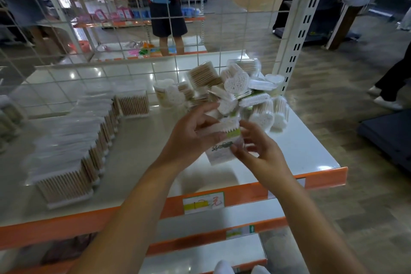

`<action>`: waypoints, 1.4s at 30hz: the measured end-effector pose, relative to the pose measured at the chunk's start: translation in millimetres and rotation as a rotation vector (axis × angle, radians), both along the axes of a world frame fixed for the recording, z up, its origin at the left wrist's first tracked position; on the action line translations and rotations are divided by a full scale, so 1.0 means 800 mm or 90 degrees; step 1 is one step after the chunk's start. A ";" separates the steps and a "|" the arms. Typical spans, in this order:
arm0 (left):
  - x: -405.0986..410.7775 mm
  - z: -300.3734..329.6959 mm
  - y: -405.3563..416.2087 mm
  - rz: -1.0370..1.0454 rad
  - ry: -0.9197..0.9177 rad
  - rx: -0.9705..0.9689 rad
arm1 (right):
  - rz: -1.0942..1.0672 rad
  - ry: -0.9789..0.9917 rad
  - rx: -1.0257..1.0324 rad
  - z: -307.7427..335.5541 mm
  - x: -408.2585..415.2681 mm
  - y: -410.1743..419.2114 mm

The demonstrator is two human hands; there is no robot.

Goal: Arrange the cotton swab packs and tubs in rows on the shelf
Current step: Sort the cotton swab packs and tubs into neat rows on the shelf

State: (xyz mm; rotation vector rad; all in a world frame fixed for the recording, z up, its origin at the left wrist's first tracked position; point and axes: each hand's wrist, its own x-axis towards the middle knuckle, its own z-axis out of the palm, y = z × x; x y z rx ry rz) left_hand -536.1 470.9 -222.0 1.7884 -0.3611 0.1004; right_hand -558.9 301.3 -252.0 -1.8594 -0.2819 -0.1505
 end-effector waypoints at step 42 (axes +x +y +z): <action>-0.050 -0.033 0.128 0.198 -0.151 0.335 | 0.057 0.138 0.009 0.059 0.018 0.173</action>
